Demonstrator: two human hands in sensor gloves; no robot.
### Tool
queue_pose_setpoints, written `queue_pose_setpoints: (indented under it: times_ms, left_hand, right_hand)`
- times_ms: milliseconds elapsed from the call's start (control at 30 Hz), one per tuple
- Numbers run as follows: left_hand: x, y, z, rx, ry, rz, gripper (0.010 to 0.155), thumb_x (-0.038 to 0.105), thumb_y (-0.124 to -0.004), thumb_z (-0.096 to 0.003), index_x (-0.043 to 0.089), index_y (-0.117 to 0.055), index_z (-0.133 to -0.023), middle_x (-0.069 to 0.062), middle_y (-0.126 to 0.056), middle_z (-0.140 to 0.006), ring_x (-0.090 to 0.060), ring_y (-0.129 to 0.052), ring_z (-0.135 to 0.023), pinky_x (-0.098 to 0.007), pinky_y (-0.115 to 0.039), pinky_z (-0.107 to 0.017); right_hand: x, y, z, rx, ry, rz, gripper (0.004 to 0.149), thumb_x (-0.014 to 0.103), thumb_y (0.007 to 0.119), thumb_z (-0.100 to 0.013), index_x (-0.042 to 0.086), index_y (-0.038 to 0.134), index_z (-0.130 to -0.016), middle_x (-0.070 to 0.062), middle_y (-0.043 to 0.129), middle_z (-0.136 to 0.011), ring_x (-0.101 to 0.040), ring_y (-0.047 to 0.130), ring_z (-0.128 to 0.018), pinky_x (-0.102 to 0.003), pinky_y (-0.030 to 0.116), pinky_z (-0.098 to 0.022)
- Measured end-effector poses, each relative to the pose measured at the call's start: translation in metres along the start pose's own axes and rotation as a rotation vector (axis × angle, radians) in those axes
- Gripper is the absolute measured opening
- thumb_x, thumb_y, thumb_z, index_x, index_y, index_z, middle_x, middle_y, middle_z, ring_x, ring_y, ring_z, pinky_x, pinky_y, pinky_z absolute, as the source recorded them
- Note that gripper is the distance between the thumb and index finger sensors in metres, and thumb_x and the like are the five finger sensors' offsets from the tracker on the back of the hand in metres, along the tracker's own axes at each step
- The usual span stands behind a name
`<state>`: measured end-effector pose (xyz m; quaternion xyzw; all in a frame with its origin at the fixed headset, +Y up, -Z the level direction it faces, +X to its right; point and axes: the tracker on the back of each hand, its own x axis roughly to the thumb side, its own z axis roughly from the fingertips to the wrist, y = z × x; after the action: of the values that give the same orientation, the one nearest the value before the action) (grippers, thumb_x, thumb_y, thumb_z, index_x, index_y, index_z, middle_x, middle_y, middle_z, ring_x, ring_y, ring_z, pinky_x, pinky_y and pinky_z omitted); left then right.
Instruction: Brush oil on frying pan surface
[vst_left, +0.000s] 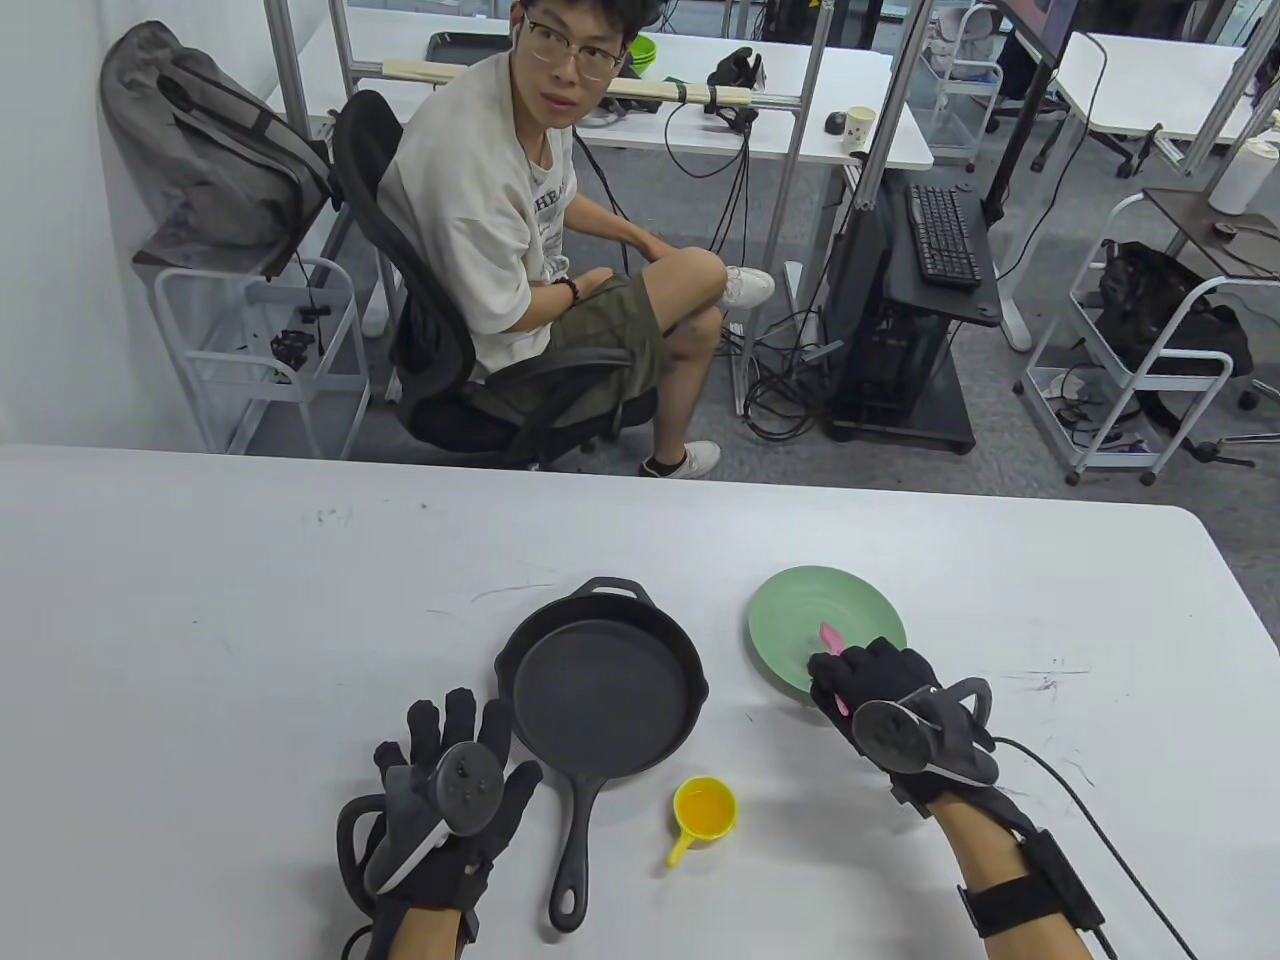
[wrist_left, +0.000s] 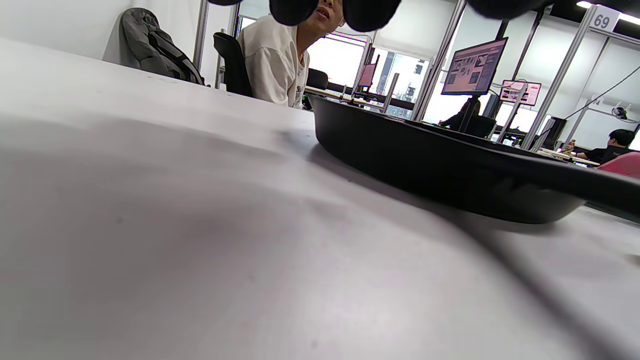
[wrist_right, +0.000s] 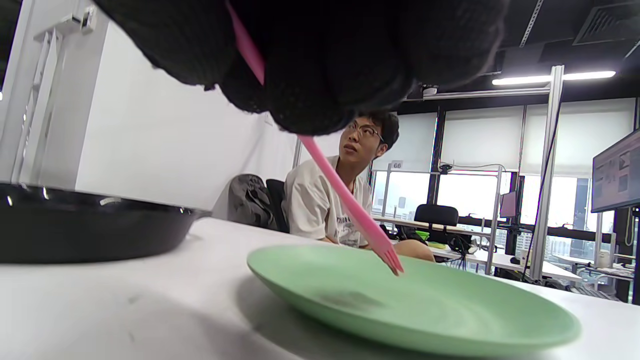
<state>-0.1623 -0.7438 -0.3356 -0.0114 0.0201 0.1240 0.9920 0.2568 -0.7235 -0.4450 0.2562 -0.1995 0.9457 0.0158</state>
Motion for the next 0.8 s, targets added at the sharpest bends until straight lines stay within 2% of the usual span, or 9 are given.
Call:
queue_pose_setpoints:
  times_ms: [267,467,600,800]
  left_hand:
    - [0.008,0.0,0.001,0.004,-0.023,-0.002,0.076,0.068,-0.059,-0.0596,0.032,-0.042,-0.125,-0.008,-0.037,-0.135,-0.047,-0.032,-0.12,-0.071,-0.034,-0.077]
    - [0.018,0.002,0.002,0.012,-0.048,-0.005,0.078,0.068,-0.06,-0.0599,0.027,-0.044,-0.124,-0.011,-0.043,-0.133,-0.049,-0.037,-0.119,-0.071,-0.037,-0.076]
    - [0.031,0.006,0.005,0.015,-0.056,-0.047,0.08,0.069,-0.062,-0.0599,0.022,-0.047,-0.124,-0.014,-0.046,-0.131,-0.051,-0.042,-0.117,-0.071,-0.042,-0.075]
    - [0.059,0.009,0.013,-0.007,-0.016,-0.118,0.086,0.069,-0.065,-0.0598,0.008,-0.054,-0.12,-0.023,-0.058,-0.123,-0.056,-0.061,-0.107,-0.069,-0.056,-0.069]
  right_hand:
    - [0.0,-0.027,0.02,-0.109,0.105,-0.299,0.039,0.048,0.069,-0.057,0.031,0.073,-0.091,-0.006,0.094,-0.068,-0.022,0.089,-0.055,-0.037,0.081,-0.043]
    - [-0.01,-0.041,0.051,-0.189,0.235,-0.605,0.039,0.048,0.07,-0.058,0.027,0.074,-0.091,-0.007,0.095,-0.065,-0.022,0.09,-0.052,-0.037,0.082,-0.04]
    - [-0.021,-0.045,0.075,-0.236,0.328,-0.803,0.039,0.048,0.07,-0.059,0.025,0.075,-0.091,-0.008,0.096,-0.063,-0.021,0.091,-0.049,-0.036,0.082,-0.037]
    - [-0.034,-0.04,0.108,-0.334,0.448,-1.054,0.039,0.048,0.069,-0.06,0.024,0.075,-0.09,-0.007,0.096,-0.06,-0.02,0.091,-0.046,-0.034,0.082,-0.034]
